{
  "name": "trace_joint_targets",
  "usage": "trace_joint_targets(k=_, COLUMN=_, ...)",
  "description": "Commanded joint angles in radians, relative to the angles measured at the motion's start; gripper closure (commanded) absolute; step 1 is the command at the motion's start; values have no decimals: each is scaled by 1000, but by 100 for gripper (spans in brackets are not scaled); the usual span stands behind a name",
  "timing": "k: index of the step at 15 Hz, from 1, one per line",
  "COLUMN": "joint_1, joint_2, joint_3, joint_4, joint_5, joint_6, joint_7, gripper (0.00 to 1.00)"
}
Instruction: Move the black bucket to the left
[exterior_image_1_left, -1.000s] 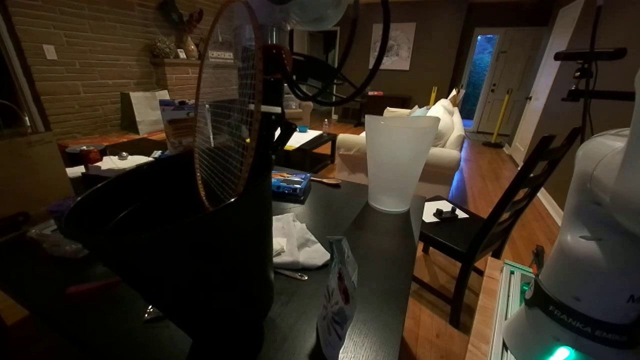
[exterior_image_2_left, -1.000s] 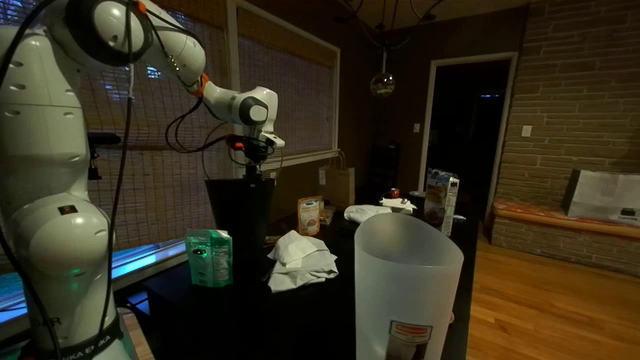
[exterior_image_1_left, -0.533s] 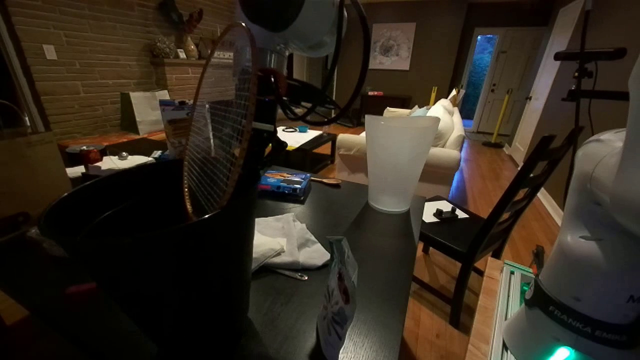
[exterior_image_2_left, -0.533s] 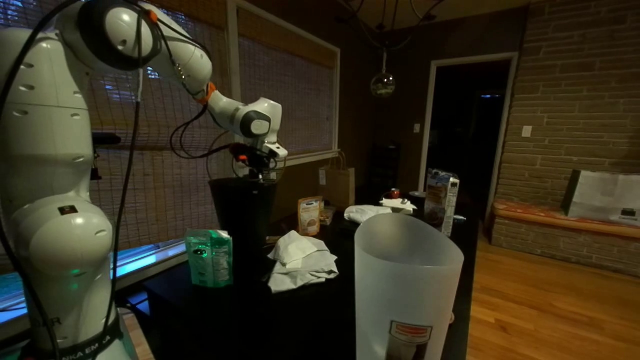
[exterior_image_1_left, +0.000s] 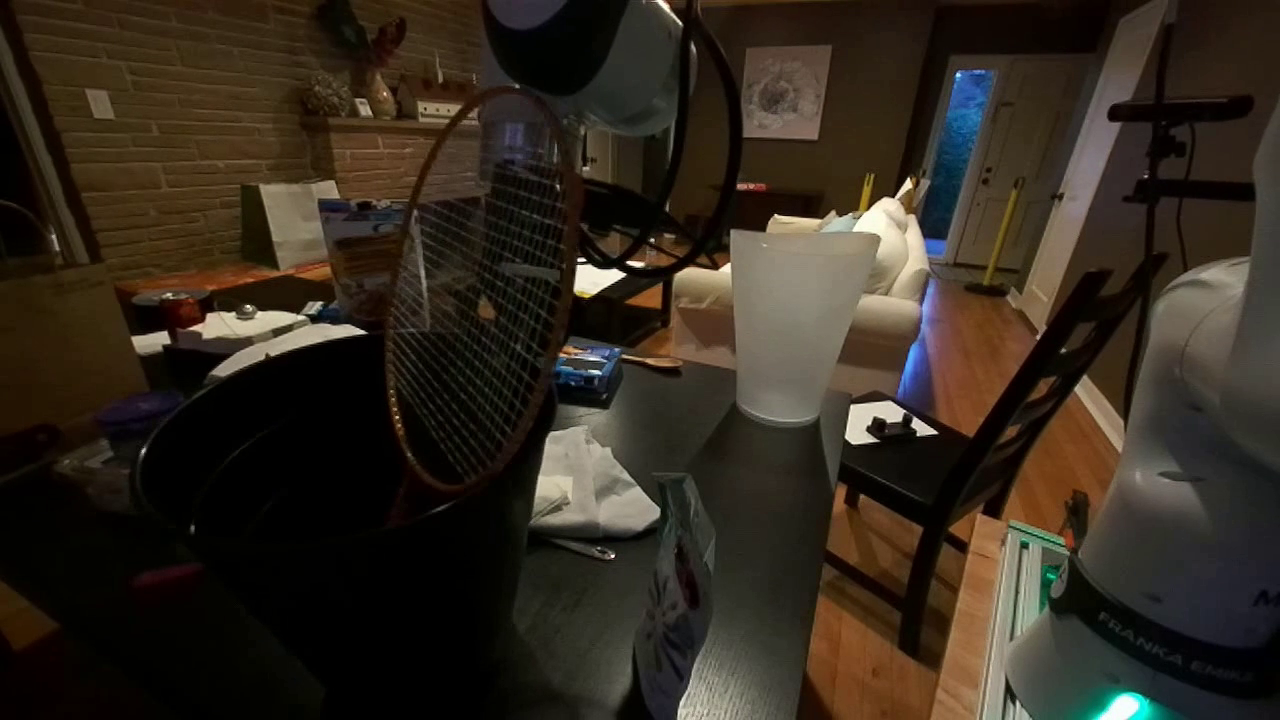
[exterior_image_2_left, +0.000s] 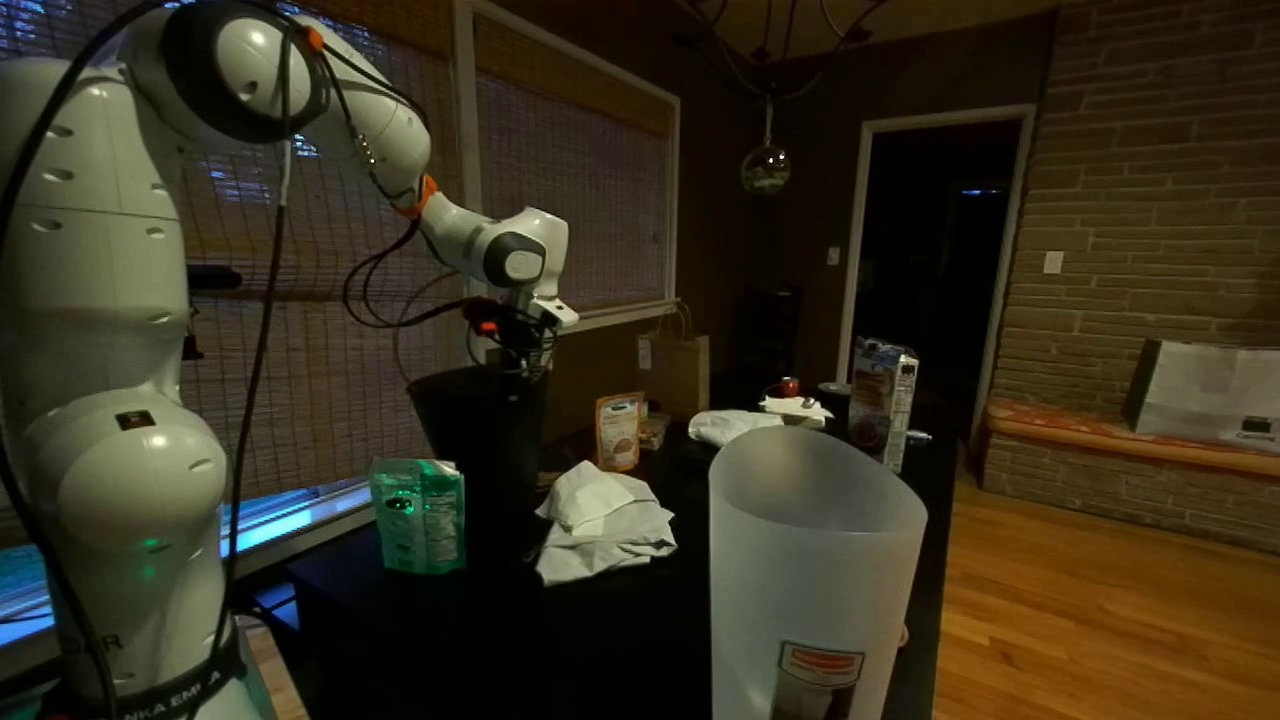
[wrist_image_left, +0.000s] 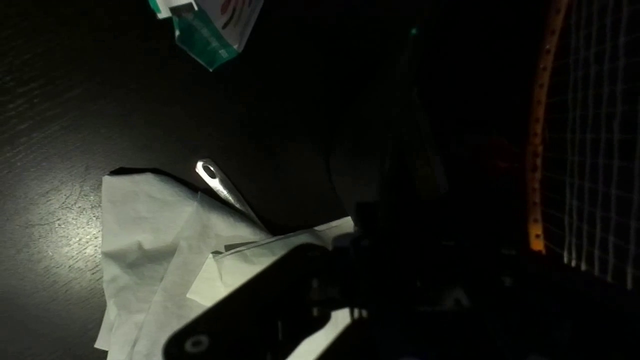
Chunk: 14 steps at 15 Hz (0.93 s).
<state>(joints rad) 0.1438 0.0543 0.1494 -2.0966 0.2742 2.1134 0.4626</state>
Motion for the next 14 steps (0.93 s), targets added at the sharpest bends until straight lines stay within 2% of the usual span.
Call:
trace_joint_targets(k=1, joint_1=0, joint_2=-3, joint_3=-8, joint_4=6, joint_5=-9, joint_6=-14, joint_7=-8, gripper=50)
trace_joint_targets(k=4, joint_1=-22, joint_2=-38, joint_3=-34, joint_4=44, joint_5=-36, joint_6=-90, joint_7=-2, gripper=30)
trace_joint_targets(k=8, joint_1=-62, joint_2=-155, joint_3=-76, joint_4=97, joint_5=13, joint_6=-185, joint_7=-79, gripper=2)
trace_joint_targets(k=11, joint_1=-89, joint_2=-251, joint_3=-106, joint_4=144, joint_5=17, joint_6=-244, joint_7=-147, gripper=0)
trace_joint_targets(k=14, joint_1=-137, joint_2=-317, joint_3=-105, joint_4=163, joint_5=-99, joint_6=-200, joint_7=-3, gripper=0)
